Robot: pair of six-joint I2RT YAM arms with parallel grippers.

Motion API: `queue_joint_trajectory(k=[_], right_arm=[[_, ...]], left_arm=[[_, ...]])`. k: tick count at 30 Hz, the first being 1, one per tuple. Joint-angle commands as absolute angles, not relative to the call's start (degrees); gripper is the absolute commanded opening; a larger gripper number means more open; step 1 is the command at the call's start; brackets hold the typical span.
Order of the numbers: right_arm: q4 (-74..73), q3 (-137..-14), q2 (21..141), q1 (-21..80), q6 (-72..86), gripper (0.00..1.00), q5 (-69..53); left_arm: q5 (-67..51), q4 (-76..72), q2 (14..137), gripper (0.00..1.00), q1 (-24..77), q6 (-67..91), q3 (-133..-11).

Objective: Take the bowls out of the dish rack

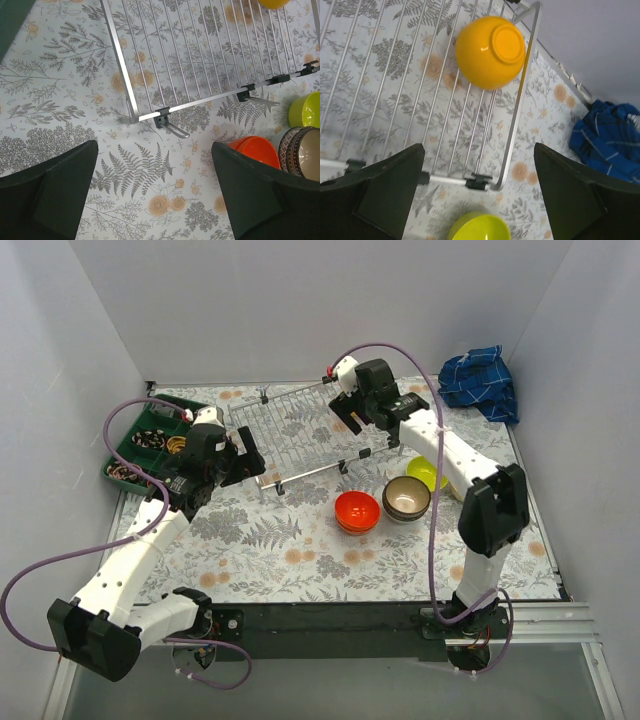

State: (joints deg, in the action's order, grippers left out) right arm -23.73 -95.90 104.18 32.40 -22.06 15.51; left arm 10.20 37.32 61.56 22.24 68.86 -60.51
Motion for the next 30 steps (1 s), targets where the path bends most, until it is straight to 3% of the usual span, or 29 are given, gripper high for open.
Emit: queue_joint_trajectory(k=[1,11,30], right_arm=[[-17.0,-102.8,110.7,30.6,-33.5,0.99,13.4],[-6.2,-104.5,122.8,30.0,-46.1,0.99,17.6],[6.0,-105.6,133.9,29.6,-59.4,0.99,18.3]], left_arm=[[7.0,39.6,61.9,0.98,22.1,71.7,-61.2],[6.8,42.0,65.4,0.98,23.6,72.0,-62.3],[8.6,43.2,67.7,0.98,25.1,71.2,-61.4]])
